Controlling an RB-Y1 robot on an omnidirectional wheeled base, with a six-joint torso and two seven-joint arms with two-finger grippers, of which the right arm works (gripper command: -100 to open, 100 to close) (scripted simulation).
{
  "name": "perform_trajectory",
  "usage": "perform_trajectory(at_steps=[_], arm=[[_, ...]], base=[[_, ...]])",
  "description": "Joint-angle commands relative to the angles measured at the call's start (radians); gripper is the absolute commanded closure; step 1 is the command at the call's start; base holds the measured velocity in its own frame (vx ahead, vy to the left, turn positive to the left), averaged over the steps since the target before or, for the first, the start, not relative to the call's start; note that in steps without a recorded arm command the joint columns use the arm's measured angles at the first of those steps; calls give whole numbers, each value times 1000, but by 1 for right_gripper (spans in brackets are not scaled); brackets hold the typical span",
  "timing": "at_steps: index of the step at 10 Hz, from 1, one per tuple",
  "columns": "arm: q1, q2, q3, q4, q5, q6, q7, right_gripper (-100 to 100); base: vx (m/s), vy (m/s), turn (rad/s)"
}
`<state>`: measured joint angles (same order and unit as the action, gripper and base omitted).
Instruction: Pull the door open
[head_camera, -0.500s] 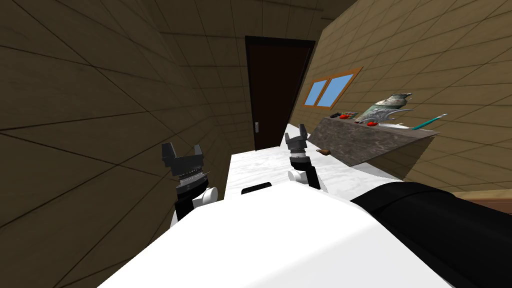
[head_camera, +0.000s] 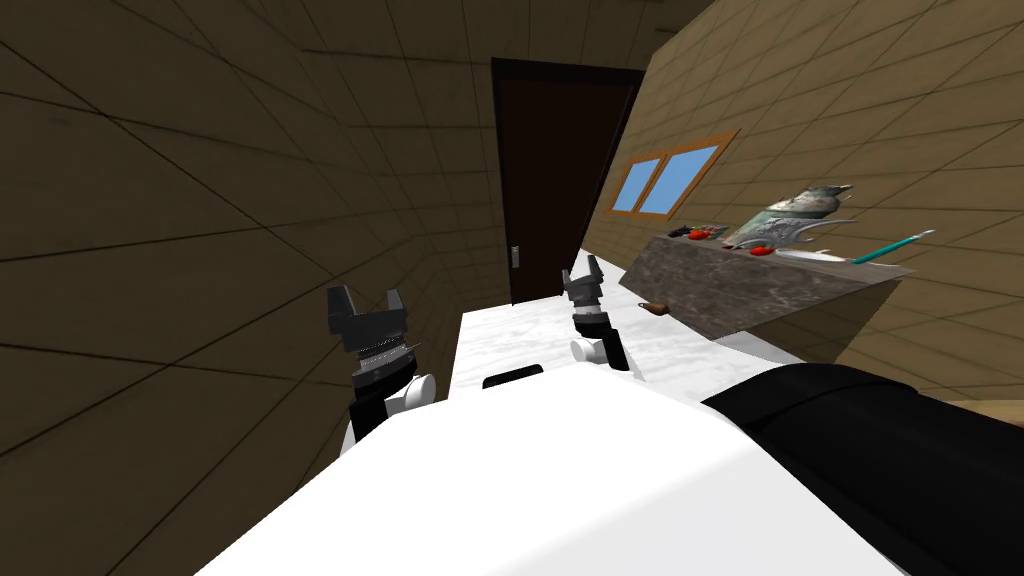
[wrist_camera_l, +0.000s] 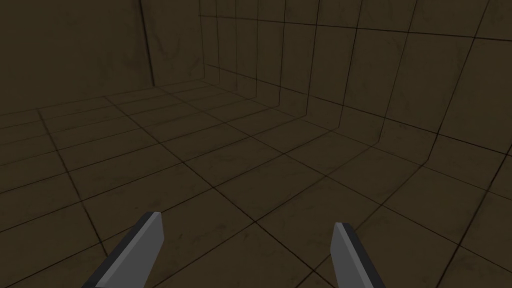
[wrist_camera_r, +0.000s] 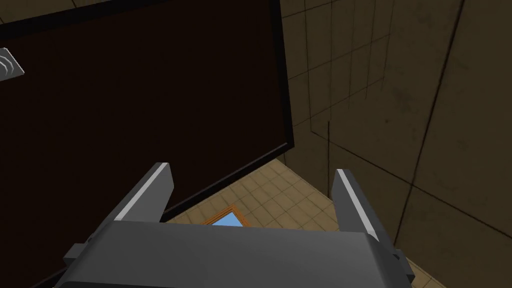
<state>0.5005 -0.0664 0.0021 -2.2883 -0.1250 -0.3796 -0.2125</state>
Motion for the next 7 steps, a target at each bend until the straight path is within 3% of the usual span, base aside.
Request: perform_trajectory(at_steps=[1, 7], arm=[[-19, -13, 11, 34, -32, 4, -39, -100], [-84, -50, 46, 163, -129, 2, -152, -100]], base=[[194, -7, 3], [142, -9, 7]])
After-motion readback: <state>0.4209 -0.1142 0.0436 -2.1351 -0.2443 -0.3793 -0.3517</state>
